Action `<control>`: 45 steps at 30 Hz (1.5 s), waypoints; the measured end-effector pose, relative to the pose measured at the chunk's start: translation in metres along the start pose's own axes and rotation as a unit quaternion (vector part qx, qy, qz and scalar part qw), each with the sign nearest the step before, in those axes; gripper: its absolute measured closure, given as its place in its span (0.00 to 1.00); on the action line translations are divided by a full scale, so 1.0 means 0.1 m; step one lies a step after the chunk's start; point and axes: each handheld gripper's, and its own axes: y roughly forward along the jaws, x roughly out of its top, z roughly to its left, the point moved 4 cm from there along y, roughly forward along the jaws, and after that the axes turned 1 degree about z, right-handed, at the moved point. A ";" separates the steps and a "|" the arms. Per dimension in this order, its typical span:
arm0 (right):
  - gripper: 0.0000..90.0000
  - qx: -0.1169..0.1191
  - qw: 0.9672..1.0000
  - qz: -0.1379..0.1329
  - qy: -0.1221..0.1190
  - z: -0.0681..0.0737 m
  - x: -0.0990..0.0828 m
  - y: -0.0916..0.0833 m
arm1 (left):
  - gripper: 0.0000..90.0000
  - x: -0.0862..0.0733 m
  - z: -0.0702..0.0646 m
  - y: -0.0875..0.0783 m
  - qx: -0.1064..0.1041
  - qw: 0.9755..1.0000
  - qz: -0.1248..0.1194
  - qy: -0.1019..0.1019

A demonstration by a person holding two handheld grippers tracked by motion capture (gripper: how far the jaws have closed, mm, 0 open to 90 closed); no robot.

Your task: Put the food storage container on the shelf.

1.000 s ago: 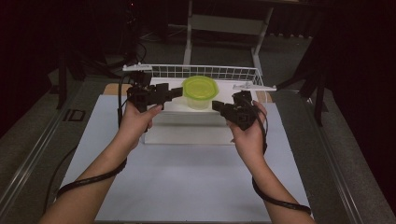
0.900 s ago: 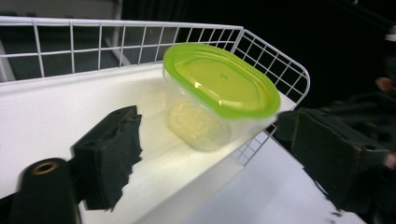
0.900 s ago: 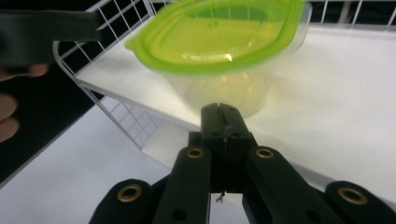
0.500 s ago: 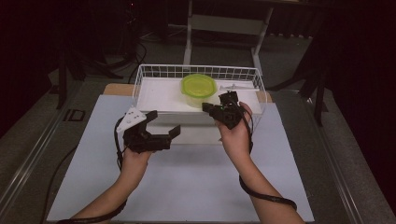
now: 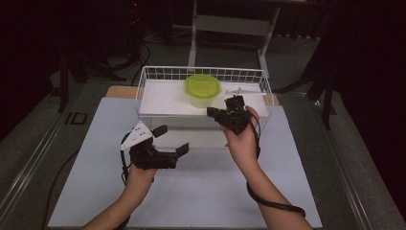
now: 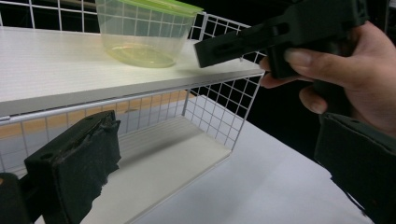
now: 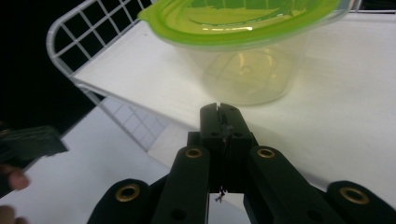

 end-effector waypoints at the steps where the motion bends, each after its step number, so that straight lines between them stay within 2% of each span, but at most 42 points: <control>1: 0.98 0.002 1.000 -0.001 -0.002 0.00 -0.01 -0.02 | 0.01 0.00 -0.01 -0.01 -0.004 1.000 -0.004 0.000; 4: 0.95 0.009 1.000 -0.010 -0.013 0.03 -0.04 -0.14 | 0.01 0.00 -0.05 -0.04 -0.013 1.000 -0.009 0.002; 8: 0.85 0.016 0.999 -0.017 -0.037 0.08 -0.11 -0.27 | 0.01 0.01 -0.13 -0.06 -0.025 0.999 -0.008 0.035; 9: 0.83 0.019 0.999 -0.020 -0.042 0.10 -0.14 -0.30 | 0.01 0.02 -0.16 -0.07 -0.034 0.999 -0.012 0.040; 10: 0.83 0.019 0.999 -0.020 -0.042 0.10 -0.14 -0.30 | 0.01 0.02 -0.16 -0.07 -0.034 0.999 -0.012 0.040; 11: 0.70 0.025 0.998 -0.020 -0.052 0.13 -0.22 -0.34 | 0.01 0.02 -0.21 -0.08 -0.047 0.997 -0.014 0.057; 12: 0.65 0.030 0.998 -0.022 -0.057 0.13 -0.25 -0.35 | 0.01 0.02 -0.24 -0.08 -0.057 0.996 -0.021 0.061; 16: 0.40 0.036 0.996 -0.025 -0.076 0.15 -0.41 -0.37 | 0.01 -0.04 -0.35 -0.09 -0.071 0.994 -0.012 0.086; 17: 0.40 0.036 0.996 -0.025 -0.076 0.15 -0.41 -0.37 | 0.01 -0.04 -0.35 -0.09 -0.071 0.994 -0.012 0.086; 18: 0.31 0.032 0.995 -0.032 -0.091 0.16 -0.48 -0.37 | 0.01 -0.04 -0.36 -0.09 -0.072 0.994 -0.013 0.086; 21: 0.21 0.028 0.992 -0.040 -0.116 0.18 -0.59 -0.37 | 0.01 -0.05 -0.38 -0.10 -0.073 0.994 -0.010 0.085; 26: 0.16 0.036 0.990 -0.048 -0.126 0.18 -0.71 -0.39 | 0.01 -0.08 -0.38 -0.13 -0.074 0.993 -0.006 0.089; 29: 0.16 0.039 0.991 -0.053 -0.115 0.14 -0.78 -0.41 | 0.01 -0.12 -0.38 -0.14 -0.072 0.993 -0.002 0.094; 31: 0.16 0.041 0.991 -0.047 -0.116 0.12 -0.81 -0.41 | 0.01 -0.13 -0.38 -0.14 -0.074 0.993 0.000 0.095; 35: 0.16 0.036 0.992 -0.044 -0.114 0.05 -0.98 -0.42 | 0.01 -0.26 -0.38 -0.15 -0.083 0.991 0.012 0.101; 43: 0.16 0.045 0.993 -0.043 -0.098 -0.12 -1.24 -0.48 | 0.01 -0.45 -0.36 -0.18 -0.093 0.990 0.033 0.100; 45: 0.16 0.034 0.993 -0.040 -0.104 -0.17 -1.30 -0.50 | 0.01 -0.51 -0.34 -0.19 -0.093 0.990 0.038 0.099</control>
